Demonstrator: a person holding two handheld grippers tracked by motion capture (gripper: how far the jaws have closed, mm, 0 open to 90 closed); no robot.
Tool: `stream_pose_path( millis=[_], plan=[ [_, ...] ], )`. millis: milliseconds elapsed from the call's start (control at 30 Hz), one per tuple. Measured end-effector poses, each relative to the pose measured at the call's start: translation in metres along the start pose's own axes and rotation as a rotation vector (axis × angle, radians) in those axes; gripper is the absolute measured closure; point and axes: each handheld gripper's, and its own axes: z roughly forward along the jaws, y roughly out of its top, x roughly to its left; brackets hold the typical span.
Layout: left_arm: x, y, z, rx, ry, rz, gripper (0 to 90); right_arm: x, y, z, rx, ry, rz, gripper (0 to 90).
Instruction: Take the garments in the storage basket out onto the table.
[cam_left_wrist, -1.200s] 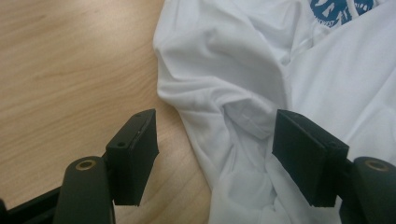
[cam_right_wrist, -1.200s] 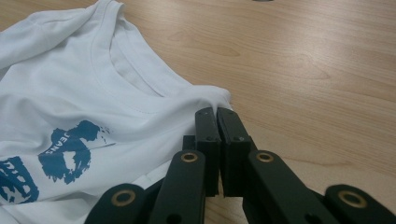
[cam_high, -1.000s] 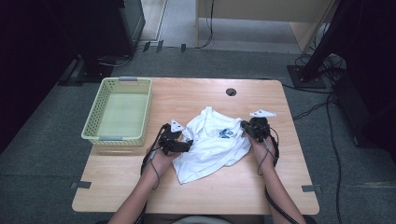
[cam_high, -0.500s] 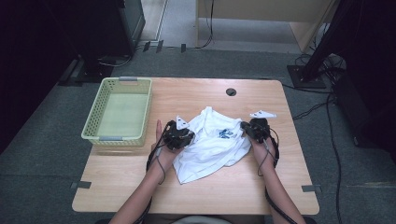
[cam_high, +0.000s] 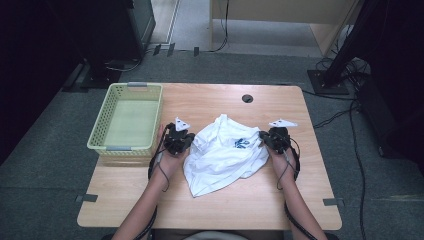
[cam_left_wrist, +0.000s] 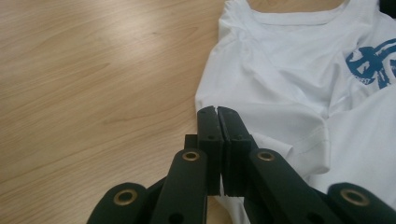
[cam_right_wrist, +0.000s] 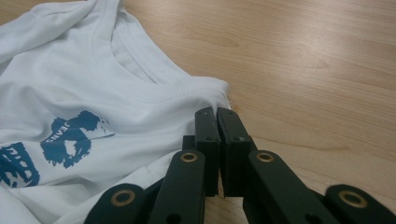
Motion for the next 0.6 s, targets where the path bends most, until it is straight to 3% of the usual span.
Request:
stream_pose_path(
  millis=[300, 600],
  plan=[
    [0.017, -0.001, -0.012, -0.012, 0.026, -0.046, 90.0, -0.010, -0.001, -0.005, -0.004, -0.019, 0.021, 88.9],
    [0.021, -0.002, -0.015, -0.018, 0.062, -0.052, 87.6, -0.025, -0.004, -0.008, -0.007, -0.036, 0.068, 88.5]
  ],
)
